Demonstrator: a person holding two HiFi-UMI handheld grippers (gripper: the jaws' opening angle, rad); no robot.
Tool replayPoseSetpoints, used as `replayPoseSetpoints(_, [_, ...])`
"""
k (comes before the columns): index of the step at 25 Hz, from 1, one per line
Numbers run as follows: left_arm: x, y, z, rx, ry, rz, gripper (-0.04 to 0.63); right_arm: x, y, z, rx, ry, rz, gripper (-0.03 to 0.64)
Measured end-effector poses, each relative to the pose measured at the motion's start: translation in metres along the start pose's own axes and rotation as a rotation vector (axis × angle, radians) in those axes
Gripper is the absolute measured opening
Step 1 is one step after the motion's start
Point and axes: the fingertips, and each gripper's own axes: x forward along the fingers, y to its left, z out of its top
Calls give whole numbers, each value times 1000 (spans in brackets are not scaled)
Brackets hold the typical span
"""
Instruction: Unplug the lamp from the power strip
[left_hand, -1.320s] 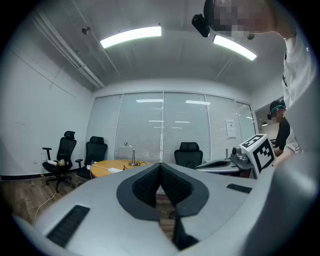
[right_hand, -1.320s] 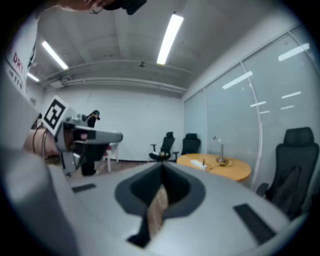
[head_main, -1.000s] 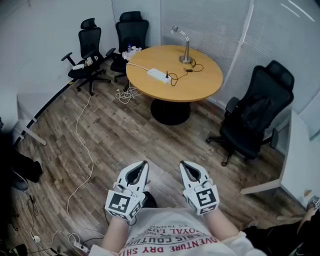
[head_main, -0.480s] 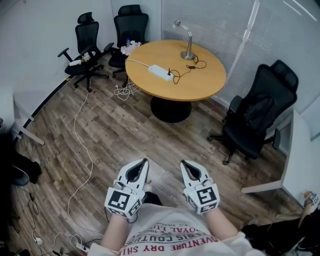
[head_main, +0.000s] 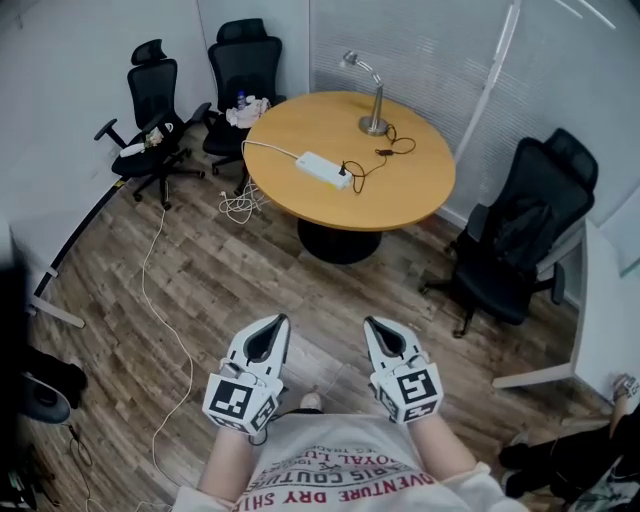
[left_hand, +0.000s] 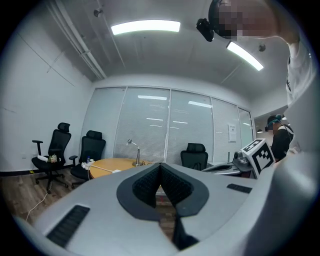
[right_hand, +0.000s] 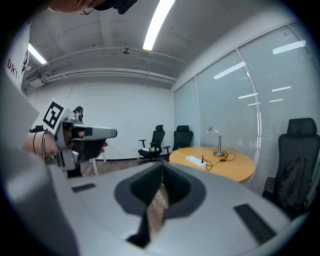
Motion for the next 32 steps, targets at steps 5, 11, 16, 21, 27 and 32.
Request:
replayPoseSetpoints(5, [18,45,-4,-25,26,-7,28,43,-4,7,7,17,-25,29])
replayPoseSetpoints(11, [46,85,-18,-54,58,24,28,95,-22,3,-8,40,-16,29])
replayPoseSetpoints(16, [88,114,-21,-45,64,66,28,148,-63,9,-35,35,13,29])
replayPoseSetpoints(21, [150,146,-18,-44,69,112,28,209,-112,25,-16,30,55,29])
replayPoseSetpoints(27, [245,175,-4,-46,57,154,28,274,-190,48,-50,53,95,29])
replayPoseSetpoints(32, [314,194,-12,-55,68,161,28,314,-249,46,-39,78,97,29])
